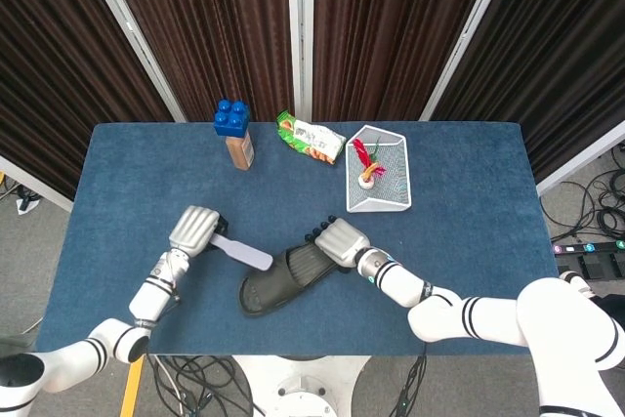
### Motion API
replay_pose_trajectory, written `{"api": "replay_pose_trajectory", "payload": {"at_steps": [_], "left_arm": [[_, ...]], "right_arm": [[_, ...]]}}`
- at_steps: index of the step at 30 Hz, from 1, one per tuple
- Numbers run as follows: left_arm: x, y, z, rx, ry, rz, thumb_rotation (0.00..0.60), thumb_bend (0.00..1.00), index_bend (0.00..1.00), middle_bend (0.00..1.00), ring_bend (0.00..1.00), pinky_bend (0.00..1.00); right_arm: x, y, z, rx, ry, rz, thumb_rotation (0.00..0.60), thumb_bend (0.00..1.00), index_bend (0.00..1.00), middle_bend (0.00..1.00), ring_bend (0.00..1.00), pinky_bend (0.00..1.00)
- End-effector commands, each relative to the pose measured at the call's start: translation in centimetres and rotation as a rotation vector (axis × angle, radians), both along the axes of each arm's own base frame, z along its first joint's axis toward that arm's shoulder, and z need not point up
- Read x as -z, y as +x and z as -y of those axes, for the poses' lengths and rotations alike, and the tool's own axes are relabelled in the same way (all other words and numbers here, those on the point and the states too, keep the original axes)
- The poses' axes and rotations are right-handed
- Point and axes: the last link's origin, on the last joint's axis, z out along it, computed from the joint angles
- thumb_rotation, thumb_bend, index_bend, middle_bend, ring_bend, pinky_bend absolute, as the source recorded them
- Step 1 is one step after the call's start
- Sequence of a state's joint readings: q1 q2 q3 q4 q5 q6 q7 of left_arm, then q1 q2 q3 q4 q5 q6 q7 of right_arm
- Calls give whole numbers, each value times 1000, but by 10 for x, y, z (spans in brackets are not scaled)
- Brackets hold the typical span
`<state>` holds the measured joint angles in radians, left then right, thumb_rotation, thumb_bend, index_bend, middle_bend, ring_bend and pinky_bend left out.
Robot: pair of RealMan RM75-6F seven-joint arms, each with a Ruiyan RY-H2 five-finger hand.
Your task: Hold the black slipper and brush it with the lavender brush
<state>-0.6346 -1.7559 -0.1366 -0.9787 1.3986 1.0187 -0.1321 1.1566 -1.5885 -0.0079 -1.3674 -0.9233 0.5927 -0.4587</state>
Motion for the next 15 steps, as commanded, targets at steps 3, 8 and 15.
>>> {"api": "replay_pose_trajectory", "payload": {"at_steps": [3,8,15], "left_arm": [[-16,-16,-8,-60,65,14,600,930,945,966,884,1000],[-17,-29,-14,-108,58,-59,471,809,654,714,646,985],[-16,-31,-17,-115,44,-174,334,394,289,339,267,483]], "right_arm": [[-9,0,-2,8,-13,11,600,113,3,50,0,4],[-34,1,-3,27,-57,60,600,79,0,0,0,0],[-93,-14,-9,51,-160,119,600,77,0,0,0,0]]}}
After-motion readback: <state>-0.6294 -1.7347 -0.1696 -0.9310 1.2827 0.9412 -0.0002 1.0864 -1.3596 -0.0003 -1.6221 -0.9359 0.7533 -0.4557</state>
